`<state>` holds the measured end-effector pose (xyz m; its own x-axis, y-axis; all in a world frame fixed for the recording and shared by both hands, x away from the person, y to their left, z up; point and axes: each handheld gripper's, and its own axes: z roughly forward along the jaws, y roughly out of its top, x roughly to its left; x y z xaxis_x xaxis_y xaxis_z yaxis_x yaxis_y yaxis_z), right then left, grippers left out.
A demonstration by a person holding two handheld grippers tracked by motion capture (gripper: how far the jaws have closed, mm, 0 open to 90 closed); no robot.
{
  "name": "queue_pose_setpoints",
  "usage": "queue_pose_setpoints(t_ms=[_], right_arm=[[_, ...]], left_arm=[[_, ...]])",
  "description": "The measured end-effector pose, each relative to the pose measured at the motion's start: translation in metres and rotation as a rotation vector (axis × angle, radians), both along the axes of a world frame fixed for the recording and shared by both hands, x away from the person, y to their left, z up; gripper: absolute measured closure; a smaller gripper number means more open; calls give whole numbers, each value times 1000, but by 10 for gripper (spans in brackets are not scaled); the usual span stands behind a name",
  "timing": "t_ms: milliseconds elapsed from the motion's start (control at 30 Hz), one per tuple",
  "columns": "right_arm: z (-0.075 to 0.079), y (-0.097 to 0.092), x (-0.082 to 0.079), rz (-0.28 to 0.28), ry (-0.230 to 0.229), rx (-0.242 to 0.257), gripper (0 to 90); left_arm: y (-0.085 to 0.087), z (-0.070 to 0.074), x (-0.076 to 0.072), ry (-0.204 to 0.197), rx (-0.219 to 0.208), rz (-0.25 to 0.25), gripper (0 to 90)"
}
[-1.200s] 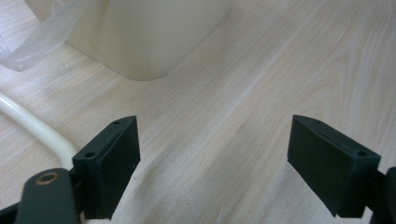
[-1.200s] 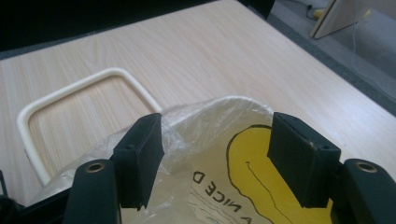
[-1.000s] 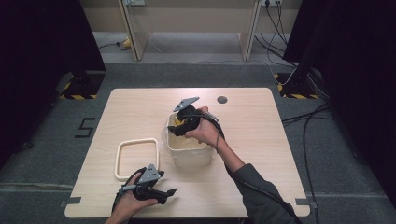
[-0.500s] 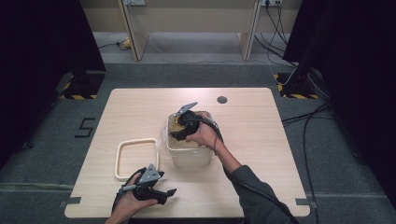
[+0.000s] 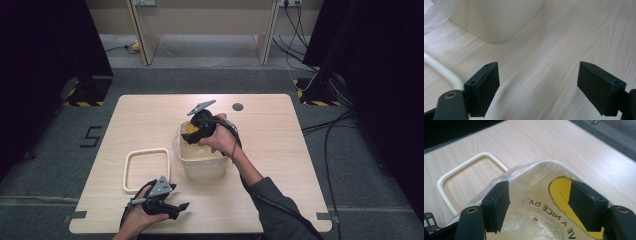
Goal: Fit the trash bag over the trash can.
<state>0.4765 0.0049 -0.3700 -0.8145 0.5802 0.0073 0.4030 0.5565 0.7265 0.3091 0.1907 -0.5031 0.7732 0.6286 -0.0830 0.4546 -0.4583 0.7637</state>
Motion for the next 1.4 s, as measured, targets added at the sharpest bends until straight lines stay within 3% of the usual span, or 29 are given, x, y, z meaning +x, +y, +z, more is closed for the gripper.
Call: queue_pose_setpoints(t_ms=[133,267,333,467,600,733,767,867,933,1033,1167,1267,1400], right_arm=[[17,-15,-2,-36,-34,55,317],[24,-42,0,-120,-91,18,309],[19,-56,3,-172,-109,-30,305],[4,-77,8,-258,-89,-93,319],[-15,-85,11,-285,-70,-133,334],[-34,-84,12,-276,-42,-150,341],[-35,-85,13,-288,-47,-123,322],[-34,-86,13,-279,-38,-106,323],[-27,-89,10,-270,-35,-45,322],[-11,-98,4,-269,-70,31,314],[4,-117,-3,-291,-106,95,311],[1,-134,-5,-337,-105,94,308],[-22,-152,-8,-366,-69,73,308]], left_arm=[[0,-1,0,-1,-2,1,176],[-1,-1,0,1,-7,1,176],[-1,-1,0,7,2,-4,176],[-2,-2,1,6,-2,3,176],[-1,-2,1,6,-4,7,176],[-1,-3,1,11,0,5,176],[-1,-3,1,10,-3,6,176],[-1,-3,1,10,-1,8,177],[0,-2,1,7,-6,9,177],[1,-1,2,4,-14,17,178],[6,4,4,-18,-34,42,181],[13,8,7,-34,-53,87,182],[19,8,9,-22,-77,113,181]])
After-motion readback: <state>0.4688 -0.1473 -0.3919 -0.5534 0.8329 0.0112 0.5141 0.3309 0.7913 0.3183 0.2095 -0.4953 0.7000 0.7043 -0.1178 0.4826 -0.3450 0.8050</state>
